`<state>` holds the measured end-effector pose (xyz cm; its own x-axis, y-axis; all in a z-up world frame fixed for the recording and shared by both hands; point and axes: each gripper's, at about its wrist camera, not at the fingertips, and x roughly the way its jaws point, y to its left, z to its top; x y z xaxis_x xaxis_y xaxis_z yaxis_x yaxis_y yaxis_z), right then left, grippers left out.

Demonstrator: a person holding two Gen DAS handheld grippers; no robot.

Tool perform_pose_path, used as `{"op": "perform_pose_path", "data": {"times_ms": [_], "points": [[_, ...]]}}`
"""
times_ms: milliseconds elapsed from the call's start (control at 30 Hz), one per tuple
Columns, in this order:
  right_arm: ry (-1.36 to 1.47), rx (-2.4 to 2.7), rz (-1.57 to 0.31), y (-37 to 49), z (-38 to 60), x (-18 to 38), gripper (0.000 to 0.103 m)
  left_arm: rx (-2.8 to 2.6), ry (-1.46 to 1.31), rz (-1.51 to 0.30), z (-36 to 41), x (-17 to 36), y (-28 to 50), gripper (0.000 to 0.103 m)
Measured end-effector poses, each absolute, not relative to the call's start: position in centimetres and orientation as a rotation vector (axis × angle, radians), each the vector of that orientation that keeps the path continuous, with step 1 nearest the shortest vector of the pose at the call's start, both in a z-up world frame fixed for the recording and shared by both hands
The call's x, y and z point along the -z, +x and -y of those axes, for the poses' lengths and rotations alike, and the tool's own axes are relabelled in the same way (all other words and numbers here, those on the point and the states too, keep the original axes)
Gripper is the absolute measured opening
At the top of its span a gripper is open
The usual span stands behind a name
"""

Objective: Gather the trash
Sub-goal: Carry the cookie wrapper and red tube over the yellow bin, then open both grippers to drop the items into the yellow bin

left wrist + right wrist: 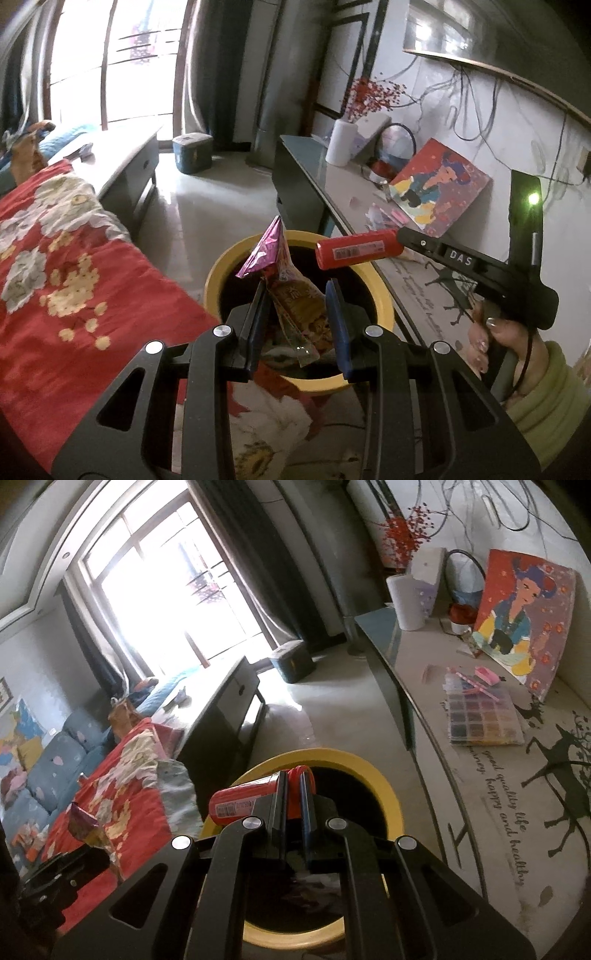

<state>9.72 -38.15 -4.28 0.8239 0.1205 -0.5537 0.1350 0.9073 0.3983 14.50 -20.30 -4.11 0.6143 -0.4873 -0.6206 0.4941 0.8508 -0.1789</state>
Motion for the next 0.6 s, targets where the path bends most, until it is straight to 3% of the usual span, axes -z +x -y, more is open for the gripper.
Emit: {"op": "perform_pose_path", "data": {"times_ms": [600], "points": [[0.484,0.037,-0.657,10.1,39.8,6.3,0.006,0.629,0.063,-0.759,24.0,6.5,16.4,0.025]]}}
